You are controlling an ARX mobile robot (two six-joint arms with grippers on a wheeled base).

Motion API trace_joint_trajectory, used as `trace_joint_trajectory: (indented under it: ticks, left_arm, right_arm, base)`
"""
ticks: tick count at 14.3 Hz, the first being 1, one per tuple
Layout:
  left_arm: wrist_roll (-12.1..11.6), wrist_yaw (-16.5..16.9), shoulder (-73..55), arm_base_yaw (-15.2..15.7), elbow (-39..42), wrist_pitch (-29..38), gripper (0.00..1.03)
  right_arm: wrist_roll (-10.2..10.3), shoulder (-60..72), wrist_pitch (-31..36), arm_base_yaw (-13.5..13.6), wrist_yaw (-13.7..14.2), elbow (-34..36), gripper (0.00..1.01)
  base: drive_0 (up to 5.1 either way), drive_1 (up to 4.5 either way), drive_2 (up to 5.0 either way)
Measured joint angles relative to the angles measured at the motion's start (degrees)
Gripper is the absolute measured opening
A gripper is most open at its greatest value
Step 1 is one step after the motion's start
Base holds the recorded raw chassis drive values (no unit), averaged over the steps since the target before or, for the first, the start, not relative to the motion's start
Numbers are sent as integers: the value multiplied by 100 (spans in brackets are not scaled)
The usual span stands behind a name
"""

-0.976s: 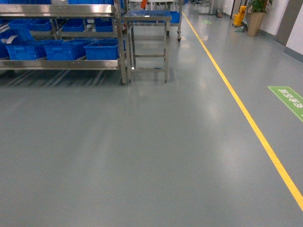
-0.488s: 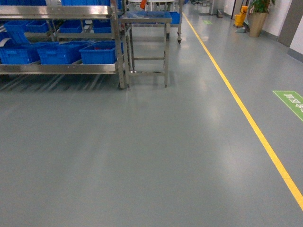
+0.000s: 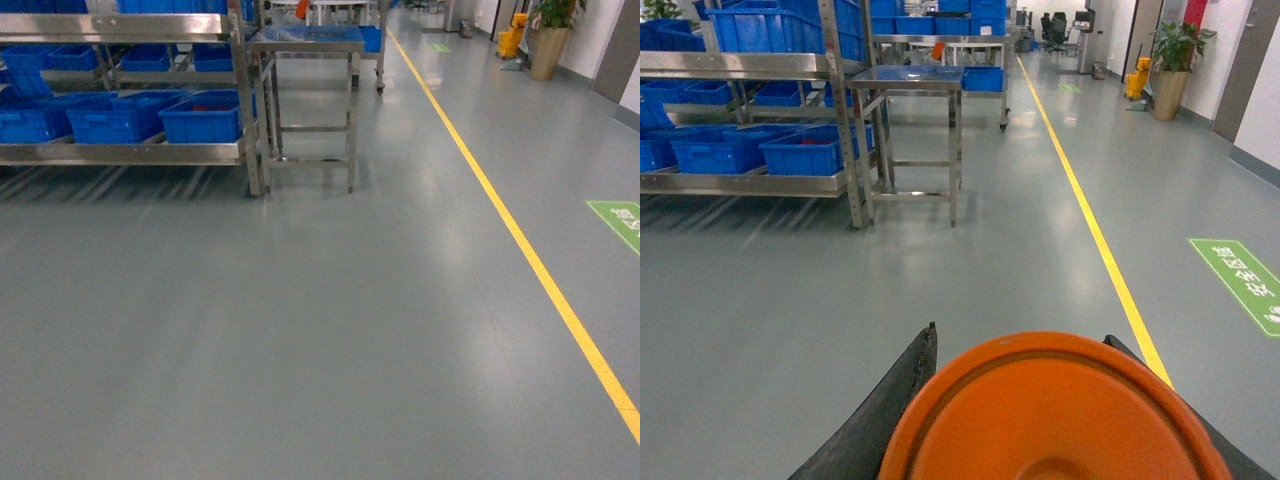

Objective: Sort blue parts and orange caps into right shelf containers

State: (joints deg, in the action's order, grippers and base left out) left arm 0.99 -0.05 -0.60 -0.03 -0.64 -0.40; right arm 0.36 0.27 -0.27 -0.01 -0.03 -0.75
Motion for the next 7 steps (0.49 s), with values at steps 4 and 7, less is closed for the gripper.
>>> trace_joint_trajectory:
  ticks: [4, 7]
  left_arm:
    - [0, 4, 2, 0, 0, 28, 41]
    - [-2, 2, 0, 0, 0, -2, 41]
  right_arm:
    - [0, 0, 0, 0, 2, 0, 42]
    - [0, 0, -15, 0, 0, 0, 42]
  base:
    - [-6, 426, -438]
    - [-11, 421, -442]
